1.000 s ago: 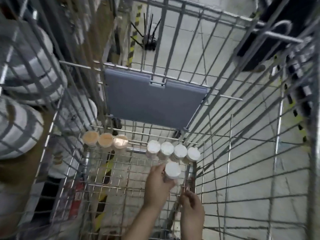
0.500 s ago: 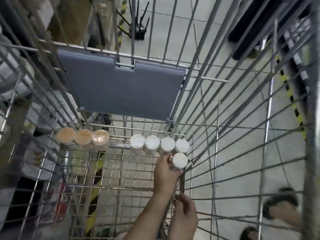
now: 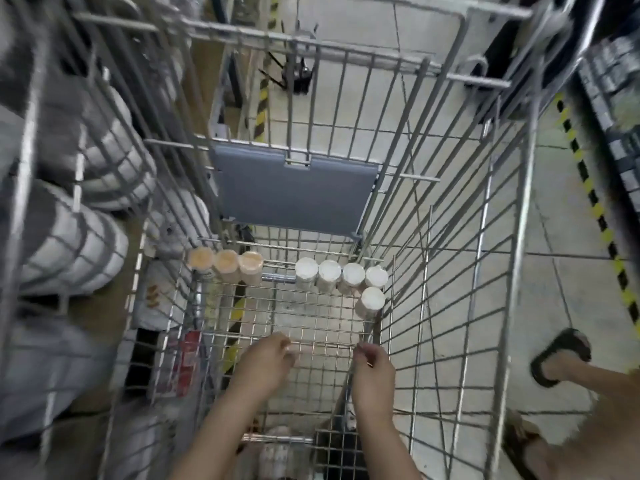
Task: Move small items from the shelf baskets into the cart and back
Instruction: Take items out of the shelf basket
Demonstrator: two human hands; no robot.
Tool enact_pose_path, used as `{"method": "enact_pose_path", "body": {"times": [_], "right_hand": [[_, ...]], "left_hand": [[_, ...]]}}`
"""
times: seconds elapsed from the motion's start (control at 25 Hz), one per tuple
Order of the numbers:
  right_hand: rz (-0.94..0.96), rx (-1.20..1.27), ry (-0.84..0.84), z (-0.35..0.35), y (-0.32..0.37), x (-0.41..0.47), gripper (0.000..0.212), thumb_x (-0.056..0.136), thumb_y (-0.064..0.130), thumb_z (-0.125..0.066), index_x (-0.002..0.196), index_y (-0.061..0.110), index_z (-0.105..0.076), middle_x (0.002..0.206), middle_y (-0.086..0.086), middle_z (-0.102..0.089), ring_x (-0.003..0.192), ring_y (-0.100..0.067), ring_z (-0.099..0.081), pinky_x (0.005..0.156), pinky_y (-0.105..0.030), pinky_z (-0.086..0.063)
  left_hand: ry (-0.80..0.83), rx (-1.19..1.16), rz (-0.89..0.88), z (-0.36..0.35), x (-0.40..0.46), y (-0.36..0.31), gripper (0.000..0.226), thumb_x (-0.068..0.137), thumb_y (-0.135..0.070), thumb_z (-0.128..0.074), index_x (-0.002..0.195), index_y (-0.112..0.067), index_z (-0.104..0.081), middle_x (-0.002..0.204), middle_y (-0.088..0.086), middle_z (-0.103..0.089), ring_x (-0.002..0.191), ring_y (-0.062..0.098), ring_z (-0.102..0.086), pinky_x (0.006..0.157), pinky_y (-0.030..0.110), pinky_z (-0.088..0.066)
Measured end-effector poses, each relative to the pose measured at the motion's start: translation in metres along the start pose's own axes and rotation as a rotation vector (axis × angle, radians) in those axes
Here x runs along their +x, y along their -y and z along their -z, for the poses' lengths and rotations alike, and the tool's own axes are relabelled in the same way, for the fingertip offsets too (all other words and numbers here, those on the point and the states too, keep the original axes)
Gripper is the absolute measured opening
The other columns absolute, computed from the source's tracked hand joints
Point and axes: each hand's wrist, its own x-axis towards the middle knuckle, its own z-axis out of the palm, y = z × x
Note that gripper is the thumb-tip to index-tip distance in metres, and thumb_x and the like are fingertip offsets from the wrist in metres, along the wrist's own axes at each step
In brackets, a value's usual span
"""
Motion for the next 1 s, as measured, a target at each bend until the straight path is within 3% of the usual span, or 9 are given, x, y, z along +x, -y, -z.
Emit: {"method": "enact_pose_path", "body": {"times": [0.24, 0.36, 0.48, 0.64, 0.8, 0.92, 1.0], "right_hand": [[0.499, -0.746, 0.375, 0.065, 0.034, -0.089, 0.027, 0.096, 0.023, -0.049, 0.123, 0.021, -0.056, 0.119, 0.007, -0.061, 0.105, -0.009, -0.059, 0.093, -0.025, -0.047], [0.673, -0.92, 0.484, 0.103, 0.05, -0.135, 0.028, 0.097, 0.027, -0.046, 0.123, 0.021, -0.054, 0.121, 0.004, -0.06, 0.101, -0.011, -0.06, 0.088, -0.029, -0.05], [0.87, -0.989, 0.607, 0.137, 0.063, -0.173, 0.029, 0.097, 0.025, -0.046, 0.124, 0.019, -0.054, 0.123, 0.001, -0.061, 0.105, -0.014, -0.059, 0.086, -0.025, -0.046], [1.113, -1.124, 0.745, 0.179, 0.068, -0.213, 0.03, 0.097, 0.027, -0.044, 0.126, 0.022, -0.052, 0.124, 0.001, -0.06, 0.109, -0.016, -0.058, 0.074, -0.024, -0.037], [1.303, -1.163, 0.925, 0.212, 0.047, -0.269, 0.029, 0.097, 0.025, -0.046, 0.126, 0.021, -0.053, 0.125, 0.002, -0.059, 0.112, -0.016, -0.057, 0.085, -0.025, -0.04], [1.378, -1.129, 1.096, 0.228, 0.029, -0.324, 0.029, 0.097, 0.024, -0.048, 0.125, 0.019, -0.055, 0.122, 0.002, -0.062, 0.112, -0.014, -0.057, 0.084, -0.022, -0.04], [1.445, -1.11, 1.206, 0.233, 0.013, -0.367, 0.028, 0.097, 0.024, -0.049, 0.123, 0.019, -0.056, 0.12, 0.004, -0.062, 0.111, -0.013, -0.057, 0.076, -0.017, -0.039]], "left_hand": [[-0.164, 0.147, -0.054, 0.067, -0.146, 0.008, 0.036, 0.094, -0.023, -0.052, 0.13, -0.019, -0.054, 0.126, 0.002, -0.061, 0.111, 0.017, -0.058, 0.087, 0.023, -0.042], [-0.266, 0.107, -0.056, 0.075, -0.234, 0.005, 0.039, 0.093, -0.026, -0.054, 0.132, -0.025, -0.053, 0.119, -0.001, -0.062, 0.105, 0.015, -0.06, 0.09, 0.027, -0.046], [-0.422, 0.024, 0.004, 0.061, -0.319, -0.003, 0.034, 0.094, -0.033, -0.053, 0.127, -0.028, -0.055, 0.111, -0.007, -0.063, 0.102, 0.012, -0.06, 0.088, 0.027, -0.047], [-0.629, -0.098, 0.095, 0.007, -0.426, -0.001, 0.033, 0.094, -0.031, -0.054, 0.127, -0.028, -0.055, 0.126, -0.01, -0.059, 0.111, 0.008, -0.056, 0.089, 0.02, -0.042], [-0.823, -0.298, 0.245, -0.065, -0.543, 0.014, 0.03, 0.093, -0.028, -0.057, 0.123, -0.026, -0.058, 0.119, -0.012, -0.06, 0.111, 0.007, -0.057, 0.092, 0.021, -0.043], [-0.986, -0.45, 0.368, -0.116, -0.623, 0.029, 0.023, 0.092, -0.024, -0.059, 0.115, -0.024, -0.062, 0.109, -0.01, -0.064, 0.1, 0.005, -0.06, 0.079, 0.012, -0.045], [-1.121, -0.509, 0.455, -0.147, -0.672, 0.04, 0.023, 0.091, -0.023, -0.06, 0.114, -0.021, -0.062, 0.103, -0.01, -0.064, 0.1, 0.007, -0.06, 0.076, 0.011, -0.041]]}}
